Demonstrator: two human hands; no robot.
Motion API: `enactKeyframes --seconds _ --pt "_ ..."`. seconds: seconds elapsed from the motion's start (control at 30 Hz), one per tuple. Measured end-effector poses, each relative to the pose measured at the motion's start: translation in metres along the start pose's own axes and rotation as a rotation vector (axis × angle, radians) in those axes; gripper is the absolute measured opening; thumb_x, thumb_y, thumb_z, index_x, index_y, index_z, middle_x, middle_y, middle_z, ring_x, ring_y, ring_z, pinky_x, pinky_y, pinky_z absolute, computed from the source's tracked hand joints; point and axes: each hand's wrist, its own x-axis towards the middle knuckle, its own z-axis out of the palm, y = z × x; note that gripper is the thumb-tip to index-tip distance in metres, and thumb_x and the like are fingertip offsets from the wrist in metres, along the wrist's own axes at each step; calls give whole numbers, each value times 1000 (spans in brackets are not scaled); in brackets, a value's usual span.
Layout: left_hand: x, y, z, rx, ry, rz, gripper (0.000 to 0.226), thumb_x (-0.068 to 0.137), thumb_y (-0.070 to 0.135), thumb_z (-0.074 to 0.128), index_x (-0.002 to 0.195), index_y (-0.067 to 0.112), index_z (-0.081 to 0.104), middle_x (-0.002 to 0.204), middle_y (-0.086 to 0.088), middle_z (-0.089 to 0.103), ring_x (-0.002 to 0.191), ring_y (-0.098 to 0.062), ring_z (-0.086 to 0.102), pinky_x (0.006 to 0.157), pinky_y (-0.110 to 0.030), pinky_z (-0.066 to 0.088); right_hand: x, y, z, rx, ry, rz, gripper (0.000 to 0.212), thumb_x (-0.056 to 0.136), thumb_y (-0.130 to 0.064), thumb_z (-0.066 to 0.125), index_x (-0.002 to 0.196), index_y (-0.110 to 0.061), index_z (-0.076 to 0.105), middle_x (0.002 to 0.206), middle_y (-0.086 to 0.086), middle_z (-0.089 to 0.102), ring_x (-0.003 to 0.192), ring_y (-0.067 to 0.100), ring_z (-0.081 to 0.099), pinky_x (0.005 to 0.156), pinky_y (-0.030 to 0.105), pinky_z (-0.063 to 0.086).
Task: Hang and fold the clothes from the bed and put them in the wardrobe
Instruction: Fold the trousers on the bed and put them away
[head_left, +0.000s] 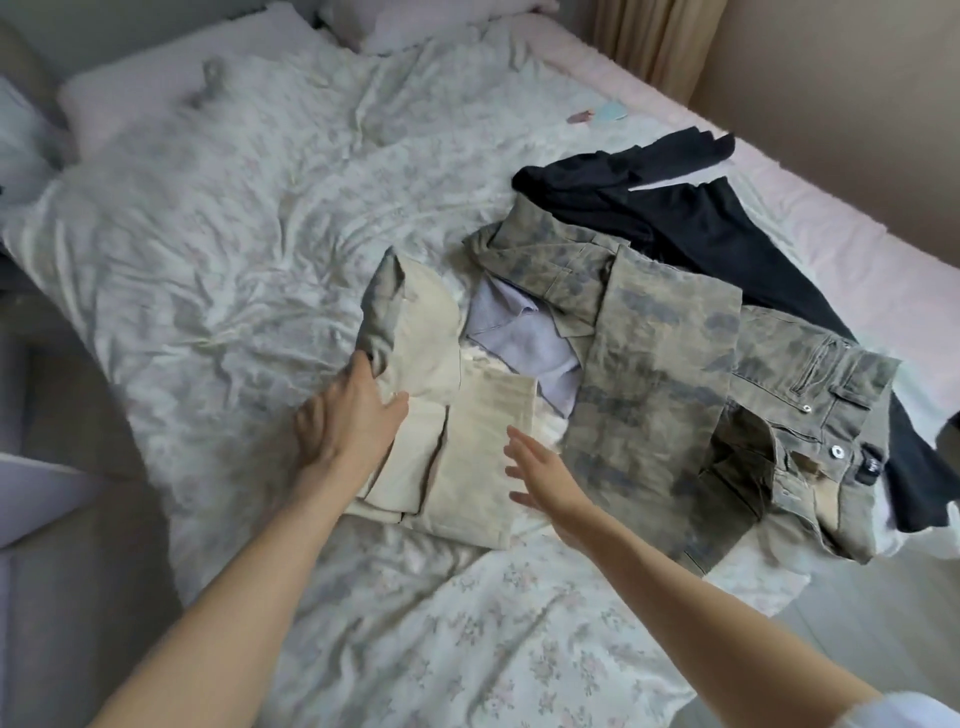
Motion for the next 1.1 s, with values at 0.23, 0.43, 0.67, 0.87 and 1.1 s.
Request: enactKeyframes --seconds 0.23,0.43,0.67,0.87,1.1 --pt "-65 54 66 -202 -487 534 46 88 38 57 130 23 45 130 2 52 121 -21 50 98 -34 38 9 21 -43 551 77 172 62 92 -58 39 133 -13 49 118 12 61 96 27 63 80 36 51" --pt "-58 40 122 -419 -461 409 49 90 30 58 135 16 46 140 -4 41 130 -22 39 107 -33 32 8 80 -84 426 206 243 48 88 -49 57 123 -17 54 110 9 68 94 27 67 71 37 55" --pt "-15 -22 172 -411 -698 -66 95 85 53 59 151 23 -2 159 -5 2 146 -26 9 117 -43 16 33 99 -75 421 343 205 54 79 -31 74 119 -11 45 110 6 62 97 24 64 86 46 54" --pt "18 -31 191 -817 -719 -280 98 72 32 81 149 17 21 143 -2 44 125 -17 47 103 -29 37 57 98 -82 372 353 128 40 83 -16 69 120 -17 53 109 2 66 100 23 64 92 44 52" --pt "5 -40 162 -1266 -671 -396 39 83 4 64 119 17 55 100 2 70 83 -8 68 68 -18 53 59 54 -104 400 316 27 29 91 -18 59 120 -13 56 114 5 66 101 21 63 91 37 50"
